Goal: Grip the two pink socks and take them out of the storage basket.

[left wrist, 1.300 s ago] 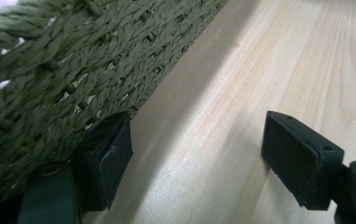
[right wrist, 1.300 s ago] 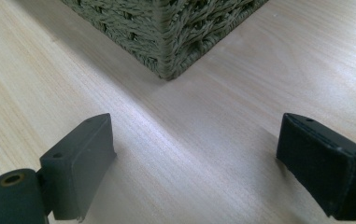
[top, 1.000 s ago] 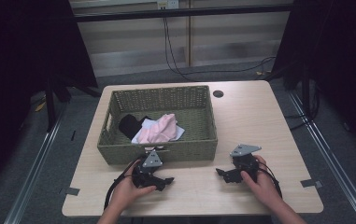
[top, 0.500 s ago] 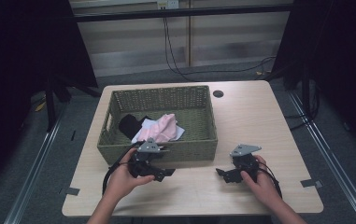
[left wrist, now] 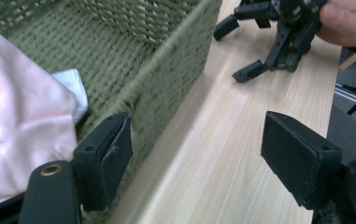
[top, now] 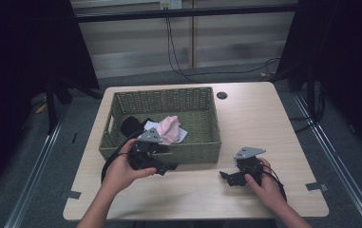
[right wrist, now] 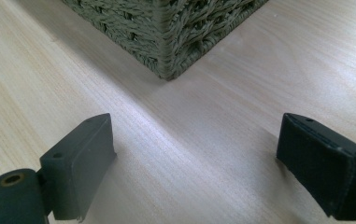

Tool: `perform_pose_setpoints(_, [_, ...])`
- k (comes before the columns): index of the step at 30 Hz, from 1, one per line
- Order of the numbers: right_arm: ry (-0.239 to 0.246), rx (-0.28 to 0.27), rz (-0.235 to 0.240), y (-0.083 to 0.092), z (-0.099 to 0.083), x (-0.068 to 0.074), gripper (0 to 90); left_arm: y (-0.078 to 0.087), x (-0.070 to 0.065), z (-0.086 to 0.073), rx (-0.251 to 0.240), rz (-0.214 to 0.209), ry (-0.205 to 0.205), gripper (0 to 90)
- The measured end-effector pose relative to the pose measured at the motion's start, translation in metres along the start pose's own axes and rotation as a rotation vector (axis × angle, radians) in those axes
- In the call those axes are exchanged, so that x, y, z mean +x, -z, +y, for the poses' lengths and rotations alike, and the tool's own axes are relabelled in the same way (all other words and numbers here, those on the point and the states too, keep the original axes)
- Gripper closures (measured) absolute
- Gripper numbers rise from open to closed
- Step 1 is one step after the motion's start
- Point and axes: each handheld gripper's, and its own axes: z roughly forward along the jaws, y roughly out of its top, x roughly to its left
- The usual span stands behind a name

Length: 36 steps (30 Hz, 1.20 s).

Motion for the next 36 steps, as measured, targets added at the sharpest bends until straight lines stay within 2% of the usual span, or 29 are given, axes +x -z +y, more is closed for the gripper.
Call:
perform_pose_setpoints(2, [0.001, 0.001, -0.002, 0.000, 0.000, 0.000, 10.4, 0.003, 0.002, 0.006, -0.008, -0.005, 0.005, 24.6])
perform_pose_setpoints(9, [0.000, 0.000, 0.000, 0.000, 0.000, 0.000, 10.4, 0.010, 0.013, 0.024, -0.023, 0.028, 0.017, 24.6])
perform_pose_setpoints(15, [0.000, 0.000, 0.001, 0.000, 0.000, 0.000, 10.4, 0.010, 0.028, 0.037, -0.010, 0.061, 0.030, 24.9])
perform_pose_setpoints(20, [0.000, 0.000, 0.001, 0.000, 0.000, 0.000, 10.4, 0.007, 0.040, 0.041, -0.003, 0.076, 0.050, 25.5])
perform_pose_setpoints(26, [0.000, 0.000, 0.001, 0.000, 0.000, 0.000, 10.4, -0.001, 0.055, 0.044, 0.028, 0.101, 0.077, 25.9])
perform_pose_setpoints(32, [0.000, 0.000, 0.001, 0.000, 0.000, 0.000, 10.4, -0.009, 0.072, 0.046, 0.051, 0.135, 0.101, 29.5])
perform_pose_setpoints(33, [0.000, 0.000, 0.001, 0.000, 0.000, 0.000, 10.4, -0.012, 0.079, 0.046, 0.068, 0.150, 0.105, 30.9])
perform_pose_setpoints(36, [0.000, 0.000, 0.001, 0.000, 0.000, 0.000, 10.4, -0.014, 0.084, 0.046, 0.065, 0.155, 0.107, 32.9])
